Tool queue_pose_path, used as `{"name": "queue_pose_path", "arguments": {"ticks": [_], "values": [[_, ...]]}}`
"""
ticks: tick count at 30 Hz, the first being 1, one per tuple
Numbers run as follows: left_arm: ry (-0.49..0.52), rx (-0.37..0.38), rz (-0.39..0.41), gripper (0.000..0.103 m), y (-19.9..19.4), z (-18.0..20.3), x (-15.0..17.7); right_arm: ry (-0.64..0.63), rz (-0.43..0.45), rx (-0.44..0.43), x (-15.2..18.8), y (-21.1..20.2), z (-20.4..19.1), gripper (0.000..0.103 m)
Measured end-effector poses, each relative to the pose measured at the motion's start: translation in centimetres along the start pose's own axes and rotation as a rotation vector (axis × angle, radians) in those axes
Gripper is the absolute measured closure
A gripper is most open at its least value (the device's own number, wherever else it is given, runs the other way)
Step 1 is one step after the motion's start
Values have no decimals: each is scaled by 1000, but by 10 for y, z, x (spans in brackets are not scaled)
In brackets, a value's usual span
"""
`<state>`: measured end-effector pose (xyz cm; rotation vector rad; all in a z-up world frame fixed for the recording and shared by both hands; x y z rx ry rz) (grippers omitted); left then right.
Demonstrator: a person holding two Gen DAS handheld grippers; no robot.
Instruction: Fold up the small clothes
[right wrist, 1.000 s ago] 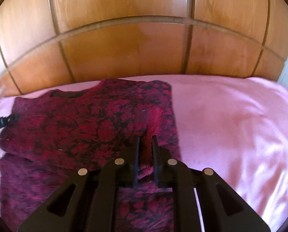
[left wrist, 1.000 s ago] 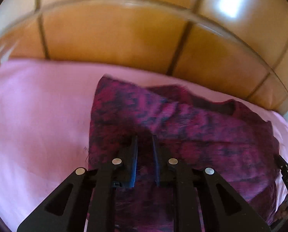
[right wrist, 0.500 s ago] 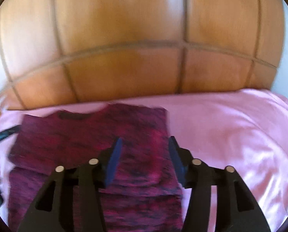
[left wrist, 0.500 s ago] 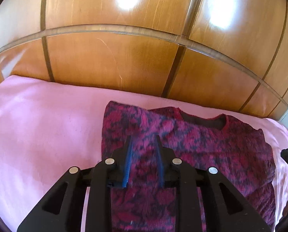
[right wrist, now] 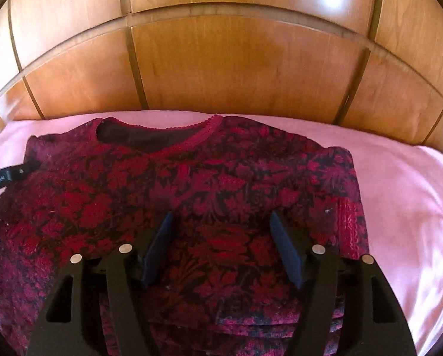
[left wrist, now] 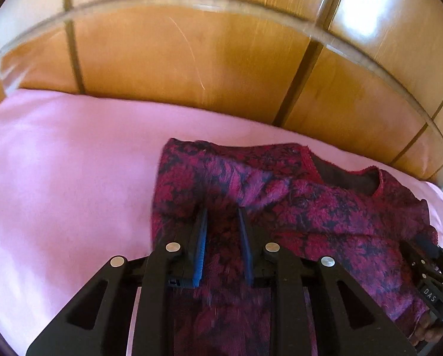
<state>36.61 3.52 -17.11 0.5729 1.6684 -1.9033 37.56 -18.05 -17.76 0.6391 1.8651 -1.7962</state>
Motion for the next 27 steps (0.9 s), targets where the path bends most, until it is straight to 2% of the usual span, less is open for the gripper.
{"name": "queue_pose_path", "arguments": {"ticks": [2, 5, 9, 11, 14, 17, 18, 19, 20, 27], "values": [[6, -12, 48, 82, -24, 2, 7, 6, 3, -12, 0, -7, 0, 36], [49, 9, 80, 82, -51, 10, 29, -8, 30, -1, 1, -32, -5, 33], [126, -8, 89, 82, -62, 21, 57, -41, 69, -42, 16, -62, -21, 28], [148, -47, 62, 82, -51, 21, 65, -48, 53, -37, 30, -58, -25, 27], [180, -90, 73, 82, -49, 24, 65, -35, 40, -32, 40, -45, -23, 26], [135, -84, 75, 82, -67, 25, 63, -25, 34, -18, 35, -48, -23, 26], [119, -75, 81, 68, -73, 23, 64, -17, 40, -24, 34, -55, -23, 24], [105, -74, 92, 46, -82, 21, 66, -15, 46, -27, 32, -58, -23, 23], [78, -72, 118, 42, -92, 17, 69, -15, 53, -25, 34, -64, -22, 21], [88, -34, 167, 41, -137, 16, 99, -13, 15, -16, 80, -84, -7, 18]]}}
Point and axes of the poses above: each gripper's, at about its wrist camera, not at the fingertips, and y roughly the way its jaws point, z to its right, x to its underside, the point moved 8 cm from there along y, roughly the way its jaws point, and after that the axes turned 4 degrees about -x, right-handed, at the moved point
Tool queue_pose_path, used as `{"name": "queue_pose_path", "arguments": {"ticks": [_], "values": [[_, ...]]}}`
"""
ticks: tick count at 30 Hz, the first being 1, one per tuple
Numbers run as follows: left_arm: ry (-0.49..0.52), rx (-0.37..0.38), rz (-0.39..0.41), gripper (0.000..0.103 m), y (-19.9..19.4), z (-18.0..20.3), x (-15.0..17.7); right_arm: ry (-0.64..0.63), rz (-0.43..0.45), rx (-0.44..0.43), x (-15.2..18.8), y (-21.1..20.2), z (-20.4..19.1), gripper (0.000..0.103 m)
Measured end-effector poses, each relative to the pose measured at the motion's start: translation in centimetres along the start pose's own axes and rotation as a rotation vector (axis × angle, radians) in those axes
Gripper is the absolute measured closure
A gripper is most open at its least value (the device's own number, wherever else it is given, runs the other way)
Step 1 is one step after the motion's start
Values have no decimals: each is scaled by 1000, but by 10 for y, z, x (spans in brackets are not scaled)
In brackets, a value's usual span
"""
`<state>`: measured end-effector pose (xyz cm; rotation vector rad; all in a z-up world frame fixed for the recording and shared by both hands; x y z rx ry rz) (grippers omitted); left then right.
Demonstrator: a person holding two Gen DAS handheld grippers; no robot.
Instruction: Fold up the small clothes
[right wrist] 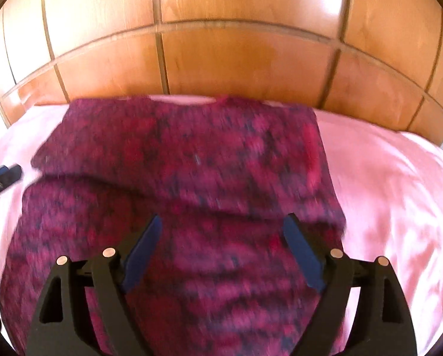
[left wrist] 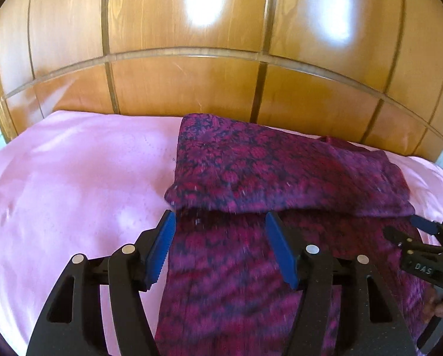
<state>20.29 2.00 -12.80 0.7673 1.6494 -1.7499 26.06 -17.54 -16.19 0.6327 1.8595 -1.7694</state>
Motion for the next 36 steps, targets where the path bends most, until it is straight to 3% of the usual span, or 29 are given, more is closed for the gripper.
{"name": "queue_pose_path", "arguments": {"ticks": [5, 10, 18, 28, 34, 36], "values": [[2, 22, 6, 41, -24, 4, 22, 41, -63, 21, 45, -9, 23, 17], [1, 37, -5, 41, -35, 5, 39, 54, -72, 4, 71, -24, 33, 15], [-1, 46, -52, 41, -39, -2, 68, 65, -41, -20, 81, -52, 34, 15], [-45, 62, -132, 41, -41, -30, 106, 231, -20, -6, 93, -70, 77, 16], [-66, 145, -186, 49, -59, -39, 135, 262, -78, -56, 118, -72, 86, 30], [-65, 172, -211, 52, -66, -44, 146, 275, -100, -90, 130, -74, 86, 40]]}}
Point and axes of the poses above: each gripper's, at about its wrist camera, not at the fingertips, and y roughly the way its jaws point, z to its right, x to its underside, the point moved 8 cm from there along y, roughly the way its jaws point, and after that the axes turned 4 degrees about -x, right-handed, at the moved point
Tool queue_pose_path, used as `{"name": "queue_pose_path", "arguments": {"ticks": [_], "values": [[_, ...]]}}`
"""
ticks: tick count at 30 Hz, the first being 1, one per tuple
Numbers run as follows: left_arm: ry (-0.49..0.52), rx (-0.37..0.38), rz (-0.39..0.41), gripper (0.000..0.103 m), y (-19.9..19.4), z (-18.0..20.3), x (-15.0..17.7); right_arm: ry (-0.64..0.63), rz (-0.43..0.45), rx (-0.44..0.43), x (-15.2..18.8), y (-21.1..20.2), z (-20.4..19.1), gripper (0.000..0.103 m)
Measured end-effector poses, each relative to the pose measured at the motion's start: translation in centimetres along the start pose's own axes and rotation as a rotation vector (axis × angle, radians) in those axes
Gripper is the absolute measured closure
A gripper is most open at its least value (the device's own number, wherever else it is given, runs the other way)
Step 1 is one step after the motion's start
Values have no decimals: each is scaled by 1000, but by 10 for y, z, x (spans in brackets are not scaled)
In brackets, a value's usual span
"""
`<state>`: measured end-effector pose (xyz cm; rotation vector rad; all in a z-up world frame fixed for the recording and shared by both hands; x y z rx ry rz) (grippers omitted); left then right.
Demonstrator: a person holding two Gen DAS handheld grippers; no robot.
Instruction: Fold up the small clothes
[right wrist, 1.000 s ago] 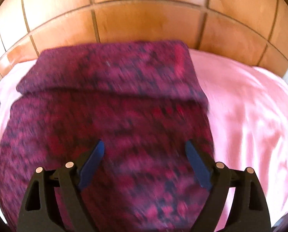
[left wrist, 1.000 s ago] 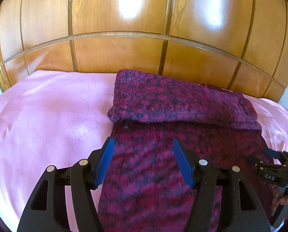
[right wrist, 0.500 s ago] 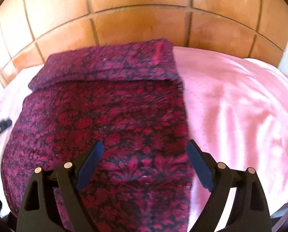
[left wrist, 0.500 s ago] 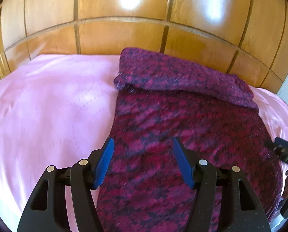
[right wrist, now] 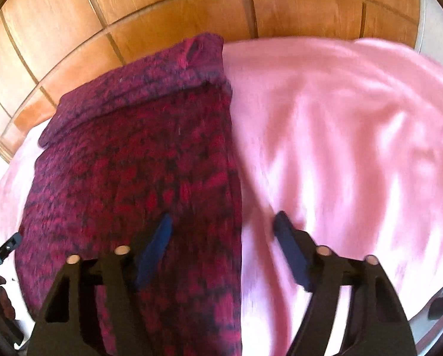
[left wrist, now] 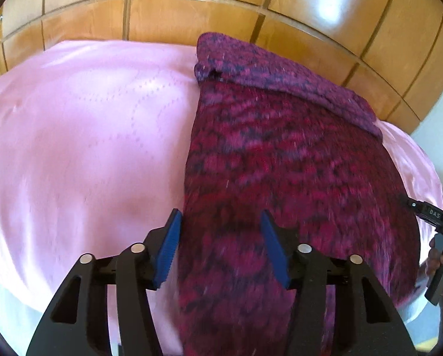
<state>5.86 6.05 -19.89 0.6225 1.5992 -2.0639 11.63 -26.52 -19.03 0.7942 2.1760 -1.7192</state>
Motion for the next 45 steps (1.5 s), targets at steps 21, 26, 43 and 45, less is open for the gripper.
{"name": "queue_pose_path", "arguments": {"ticks": [21, 26, 43, 45], "values": [[-37, 385, -19, 90, -56, 4, -4, -123, -82, -315, 27, -68, -63, 85], [-85, 441, 58, 92, -46, 15, -58, -4, 18, -394, -34, -50, -72, 85], [-386, 345, -41, 43, 66, -19, -166, 266, -16, -408, -119, 38, -37, 44], [-449, 340, 25, 37, 53, -40, -170, 267, 2, -434, -118, 23, -35, 26]]}}
Point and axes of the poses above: each gripper's, at about its wrist camera, not at the fingertips, and y roughly the way its jaws point, z to its right, x to its underside, the point moved 8 cm from there along y, roughly the way its jaws point, and after that the axes turned 4 degrees about -x, right-handed, at the moved point
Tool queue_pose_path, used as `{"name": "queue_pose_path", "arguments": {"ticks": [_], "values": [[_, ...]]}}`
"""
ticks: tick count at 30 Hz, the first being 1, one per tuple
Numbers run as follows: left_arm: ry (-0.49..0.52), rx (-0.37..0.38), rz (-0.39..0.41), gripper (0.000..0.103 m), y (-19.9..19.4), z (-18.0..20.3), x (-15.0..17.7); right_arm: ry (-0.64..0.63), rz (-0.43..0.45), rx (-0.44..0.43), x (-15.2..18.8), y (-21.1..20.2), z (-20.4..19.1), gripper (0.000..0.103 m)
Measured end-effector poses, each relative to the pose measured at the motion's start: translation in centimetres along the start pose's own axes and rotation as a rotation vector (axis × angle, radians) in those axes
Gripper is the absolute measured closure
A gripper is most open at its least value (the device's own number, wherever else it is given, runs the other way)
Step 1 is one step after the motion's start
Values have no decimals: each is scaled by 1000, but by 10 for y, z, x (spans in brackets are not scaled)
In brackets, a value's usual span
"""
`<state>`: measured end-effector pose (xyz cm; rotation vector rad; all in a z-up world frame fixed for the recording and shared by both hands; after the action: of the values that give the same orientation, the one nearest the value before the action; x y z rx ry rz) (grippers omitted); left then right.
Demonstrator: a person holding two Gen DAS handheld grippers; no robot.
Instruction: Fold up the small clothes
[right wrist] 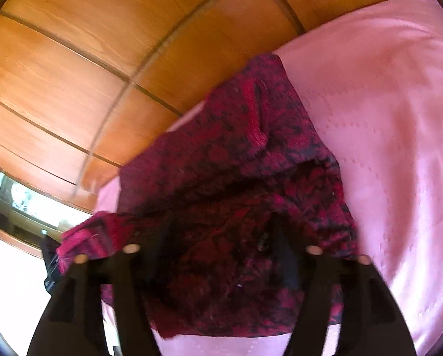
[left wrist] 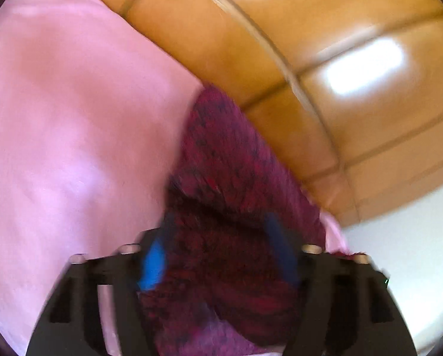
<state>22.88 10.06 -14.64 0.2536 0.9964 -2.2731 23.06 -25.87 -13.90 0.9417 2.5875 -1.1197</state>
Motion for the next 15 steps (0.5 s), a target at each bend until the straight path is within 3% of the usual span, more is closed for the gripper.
{"name": "queue_pose_path", "arguments": {"ticks": [2, 5, 8, 12, 15], "values": [[49, -23, 27, 37, -14, -6, 1, -22, 65, 6, -4, -18, -3, 12], [102, -21, 27, 37, -31, -21, 16, -73, 117, 22, -2, -47, -4, 12], [119, 14, 6, 29, -44, -37, 38, -156, 111, 80, 10, -61, 2, 12], [126, 86, -41, 26, -51, -46, 75, -270, 14, 187, 37, -46, 12, 21], [216, 88, -79, 21, -40, -36, 94, -328, -45, 258, 50, -22, 19, 40]]}}
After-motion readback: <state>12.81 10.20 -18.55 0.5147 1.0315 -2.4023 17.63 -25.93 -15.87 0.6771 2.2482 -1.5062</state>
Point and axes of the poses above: each gripper's, at about its wrist camera, not at the fingertips, and y roughly the way its jaws point, z to its right, x to its underside, the point moved 8 cm from there along y, roughly the way its jaws point, and after that the axes turned 4 degrees about -x, right-handed, at the moved point
